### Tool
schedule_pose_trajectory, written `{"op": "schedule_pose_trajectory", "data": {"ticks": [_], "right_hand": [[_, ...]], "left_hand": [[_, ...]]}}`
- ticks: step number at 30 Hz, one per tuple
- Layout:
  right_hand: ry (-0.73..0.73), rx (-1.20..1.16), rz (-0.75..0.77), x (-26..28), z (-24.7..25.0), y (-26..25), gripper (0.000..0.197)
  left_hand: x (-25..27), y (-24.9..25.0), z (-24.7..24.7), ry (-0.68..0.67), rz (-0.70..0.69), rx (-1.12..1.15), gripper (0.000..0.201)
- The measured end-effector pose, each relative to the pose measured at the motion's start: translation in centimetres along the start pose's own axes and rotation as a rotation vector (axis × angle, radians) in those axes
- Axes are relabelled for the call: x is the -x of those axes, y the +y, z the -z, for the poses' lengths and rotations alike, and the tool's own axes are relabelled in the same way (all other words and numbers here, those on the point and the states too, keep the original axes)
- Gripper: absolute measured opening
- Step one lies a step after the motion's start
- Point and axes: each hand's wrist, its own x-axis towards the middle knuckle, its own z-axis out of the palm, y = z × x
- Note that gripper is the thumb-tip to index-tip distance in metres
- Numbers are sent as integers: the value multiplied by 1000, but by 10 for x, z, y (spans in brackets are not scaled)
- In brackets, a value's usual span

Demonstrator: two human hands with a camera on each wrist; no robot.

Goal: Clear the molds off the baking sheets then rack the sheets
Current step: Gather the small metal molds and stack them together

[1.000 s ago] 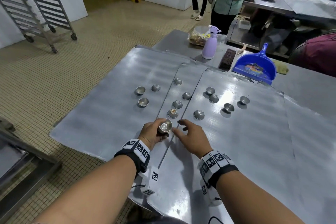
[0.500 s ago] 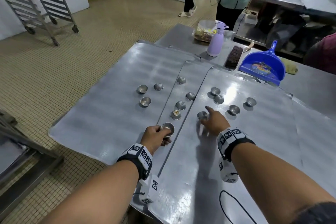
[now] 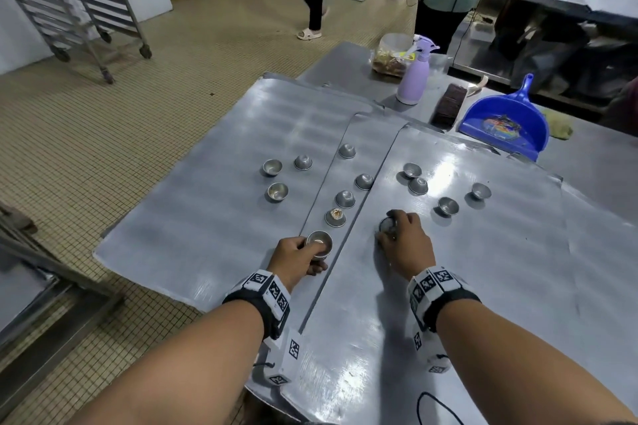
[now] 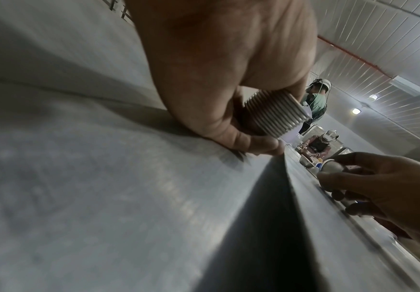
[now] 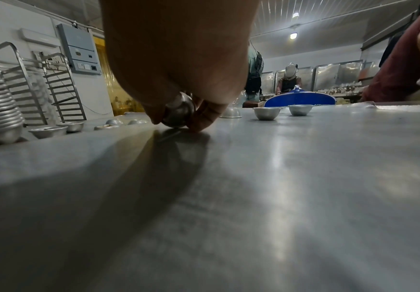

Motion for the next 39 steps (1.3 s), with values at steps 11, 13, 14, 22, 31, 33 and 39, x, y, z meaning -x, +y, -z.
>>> {"op": "schedule_pose_trajectory", "data": {"ticks": [11,13,14,22,31,33,39], "right_hand": [[-18,-61,60,34,-1,9,33],[-28,-66,60,38,1,12,45],[-35,-63,52,39,2,13,53],[-19,-26,82,55,6,2,43],[-10,-283,275,67,1,-53,50],[-30,-292,302,67,-3,-62,51],[-61,-234,325,69,-18,-85,51]], "left_hand": [[3,2,0,0,-13,-27,22],[4,2,0,-1,-17,-37,19],[4,2,-1,-3,-19,-41,18],[8,7,-6,18,-20,-68,13],[17,18,-5,16,-28,20,10],[21,23,-2,24,-29,110,11],[27,33,0,-20,57,304,36]]}}
